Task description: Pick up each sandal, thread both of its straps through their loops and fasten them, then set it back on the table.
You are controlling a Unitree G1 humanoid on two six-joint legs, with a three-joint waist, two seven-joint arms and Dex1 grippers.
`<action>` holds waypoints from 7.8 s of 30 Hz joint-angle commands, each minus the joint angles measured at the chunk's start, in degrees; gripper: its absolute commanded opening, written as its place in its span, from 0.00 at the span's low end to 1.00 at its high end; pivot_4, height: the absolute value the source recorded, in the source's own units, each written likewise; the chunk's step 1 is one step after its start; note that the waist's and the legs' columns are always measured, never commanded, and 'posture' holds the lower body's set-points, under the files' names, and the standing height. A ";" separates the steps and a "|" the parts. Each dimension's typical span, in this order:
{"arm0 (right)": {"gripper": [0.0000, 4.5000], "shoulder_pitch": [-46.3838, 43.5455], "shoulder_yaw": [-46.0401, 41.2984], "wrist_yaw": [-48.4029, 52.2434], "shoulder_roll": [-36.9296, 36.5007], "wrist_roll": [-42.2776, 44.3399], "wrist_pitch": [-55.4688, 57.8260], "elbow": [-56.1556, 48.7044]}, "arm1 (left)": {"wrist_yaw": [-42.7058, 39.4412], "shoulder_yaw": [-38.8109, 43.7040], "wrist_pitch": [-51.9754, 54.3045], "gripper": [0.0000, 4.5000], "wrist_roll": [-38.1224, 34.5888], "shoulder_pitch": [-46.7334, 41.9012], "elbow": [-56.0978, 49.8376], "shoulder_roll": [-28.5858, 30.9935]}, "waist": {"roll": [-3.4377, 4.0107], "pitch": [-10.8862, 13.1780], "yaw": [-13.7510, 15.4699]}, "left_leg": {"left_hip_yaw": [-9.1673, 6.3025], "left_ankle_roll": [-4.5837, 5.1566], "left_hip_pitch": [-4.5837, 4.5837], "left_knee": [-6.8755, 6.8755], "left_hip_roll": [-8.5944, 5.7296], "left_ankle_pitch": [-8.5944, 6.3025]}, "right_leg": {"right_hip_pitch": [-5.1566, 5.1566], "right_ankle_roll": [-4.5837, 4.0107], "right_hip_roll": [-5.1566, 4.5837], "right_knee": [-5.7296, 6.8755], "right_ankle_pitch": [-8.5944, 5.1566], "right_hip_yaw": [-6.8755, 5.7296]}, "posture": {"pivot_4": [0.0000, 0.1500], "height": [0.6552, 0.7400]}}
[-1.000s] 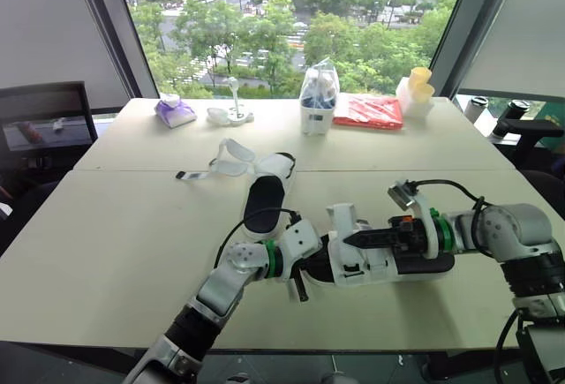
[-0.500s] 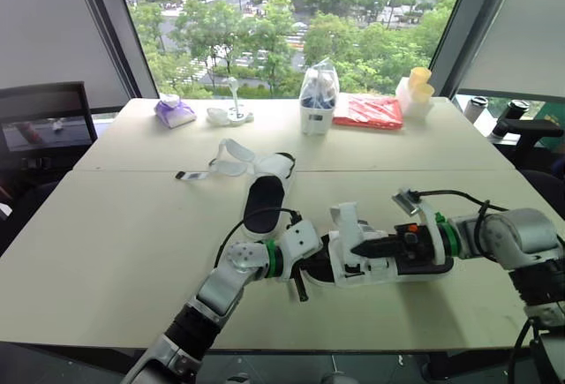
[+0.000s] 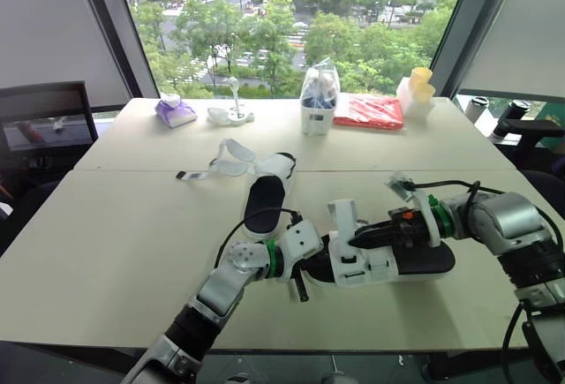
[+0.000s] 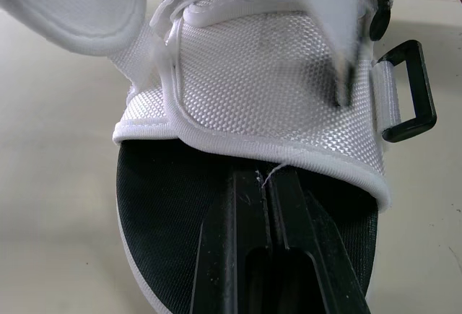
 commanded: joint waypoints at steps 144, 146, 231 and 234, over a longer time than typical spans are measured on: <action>0.65 34.83 -22.01 -27.45 4.44 4.83 -0.48 -33.38 | 9.60 1.89 -13.65 0.00 5.06 -6.06 18.69 -2.27 | -0.36 -0.70 -1.06 | 0.13 -0.10 -0.02 -0.01 0.10 0.04 | -0.03 0.00 -0.05 -0.12 -0.17 -0.06 | 1.00 1.00; 0.65 35.00 -22.11 -27.49 4.23 5.16 -0.35 -33.39 | 9.11 2.09 -13.40 0.00 4.48 -5.75 18.05 -2.46 | -0.36 -0.70 -1.09 | 0.14 -0.10 -0.03 0.01 0.10 0.04 | -0.03 0.00 -0.06 -0.13 -0.17 -0.05 | 1.00 1.00; 0.65 17.14 -11.59 -0.70 -18.04 8.14 -8.48 -21.87 | 6.53 0.71 -9.91 0.00 6.54 0.20 12.96 -0.34 | 0.04 -0.69 -0.57 | 0.15 0.00 -0.04 -0.27 0.11 -0.07 | -0.14 0.02 -0.07 -0.22 -0.18 -0.05 | 1.00 1.00; 0.65 22.00 -12.27 1.25 -20.92 10.69 -3.74 -23.24 | 6.83 0.28 -9.77 0.00 6.58 0.41 12.85 -0.91 | -0.06 -0.71 -0.35 | 0.10 0.00 0.01 -0.27 0.17 -0.08 | -0.12 -0.04 -0.01 -0.21 -0.19 -0.10 | 1.00 1.00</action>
